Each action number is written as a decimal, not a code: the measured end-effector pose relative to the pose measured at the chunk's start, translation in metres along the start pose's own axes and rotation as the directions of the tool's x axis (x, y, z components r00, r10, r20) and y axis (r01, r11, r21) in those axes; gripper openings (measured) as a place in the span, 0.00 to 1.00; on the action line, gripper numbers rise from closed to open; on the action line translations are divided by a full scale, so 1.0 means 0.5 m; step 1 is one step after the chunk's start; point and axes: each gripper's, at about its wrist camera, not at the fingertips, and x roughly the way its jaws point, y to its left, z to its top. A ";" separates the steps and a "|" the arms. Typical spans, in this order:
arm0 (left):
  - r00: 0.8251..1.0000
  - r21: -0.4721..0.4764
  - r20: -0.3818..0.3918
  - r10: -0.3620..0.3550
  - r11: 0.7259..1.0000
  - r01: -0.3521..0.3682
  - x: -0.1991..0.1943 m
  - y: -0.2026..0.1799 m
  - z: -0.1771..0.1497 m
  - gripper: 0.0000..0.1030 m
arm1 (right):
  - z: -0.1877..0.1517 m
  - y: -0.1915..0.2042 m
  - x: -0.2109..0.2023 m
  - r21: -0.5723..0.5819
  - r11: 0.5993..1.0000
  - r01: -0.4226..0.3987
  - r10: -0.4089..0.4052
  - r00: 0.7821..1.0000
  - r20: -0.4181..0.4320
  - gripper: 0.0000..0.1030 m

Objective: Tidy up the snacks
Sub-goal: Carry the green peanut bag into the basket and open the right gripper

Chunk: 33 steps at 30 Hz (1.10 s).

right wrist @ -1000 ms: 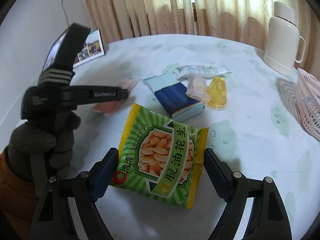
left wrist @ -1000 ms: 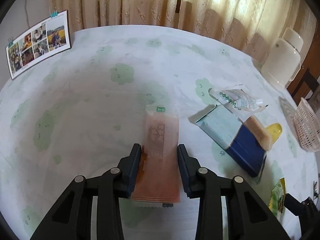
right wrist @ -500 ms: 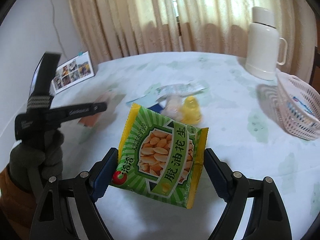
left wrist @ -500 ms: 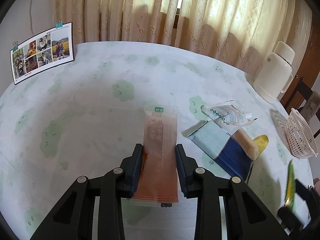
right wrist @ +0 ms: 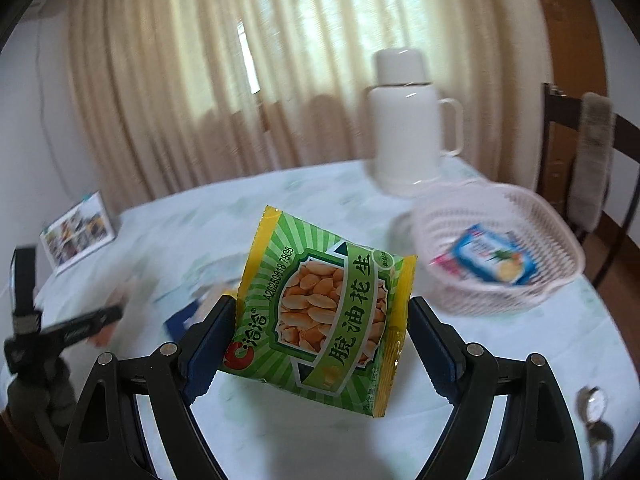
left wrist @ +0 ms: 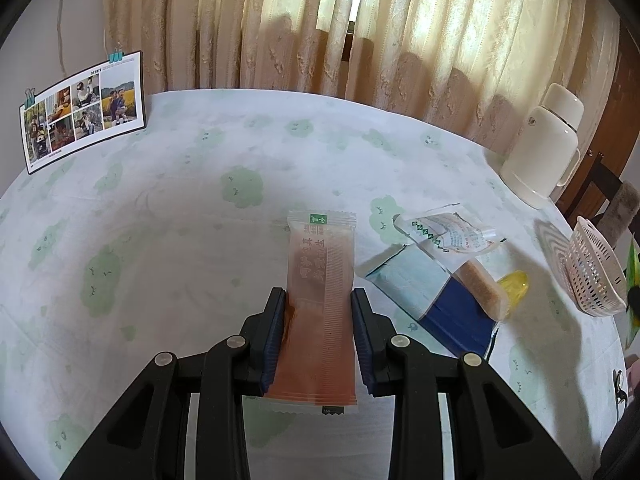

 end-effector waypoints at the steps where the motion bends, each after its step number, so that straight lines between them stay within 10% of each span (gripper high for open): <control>1: 1.000 0.002 0.002 0.000 1.000 0.000 -0.002 -0.002 0.000 0.28 | 0.006 -0.011 0.000 0.006 1.000 0.013 -0.013 1.000 0.009 0.83; 20: 1.000 0.060 0.016 -0.011 0.998 0.010 -0.027 -0.065 0.010 0.28 | 0.112 -0.206 0.059 0.145 0.965 0.219 -0.234 0.968 0.095 0.84; 33: 1.000 0.109 0.003 -0.021 0.994 0.020 -0.022 -0.130 0.021 0.28 | 0.099 -0.266 0.104 0.222 0.958 0.183 -0.202 0.977 0.070 0.93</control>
